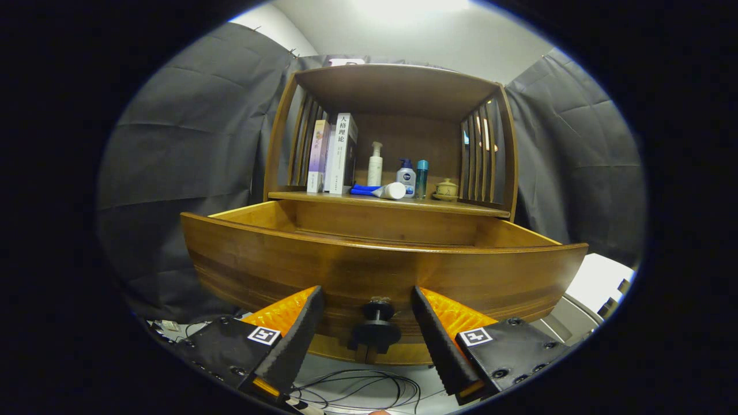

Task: Pull open the drawer, take out the items inside it, and place them on the countertop above the cabinet.

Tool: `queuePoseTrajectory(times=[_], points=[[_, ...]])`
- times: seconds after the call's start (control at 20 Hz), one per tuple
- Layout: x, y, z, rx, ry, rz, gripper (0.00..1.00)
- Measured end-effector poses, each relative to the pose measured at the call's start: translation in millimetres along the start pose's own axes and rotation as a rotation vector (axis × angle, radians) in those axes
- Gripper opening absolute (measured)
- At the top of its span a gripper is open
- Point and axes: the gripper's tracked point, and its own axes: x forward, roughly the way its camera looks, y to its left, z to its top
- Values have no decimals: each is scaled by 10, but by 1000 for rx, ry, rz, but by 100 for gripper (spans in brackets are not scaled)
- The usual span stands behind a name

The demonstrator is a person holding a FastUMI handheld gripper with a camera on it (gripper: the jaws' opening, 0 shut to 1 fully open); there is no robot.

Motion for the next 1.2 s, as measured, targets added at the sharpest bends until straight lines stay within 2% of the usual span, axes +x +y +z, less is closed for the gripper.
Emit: queuePoseTrajectory(times=[0.4,0.95,1.2], points=[[109,-47,7,-24,-19,-35,98],[492,-52,137,16,-27,-51,98],[705,-58,206,72,-6,-47,99]])
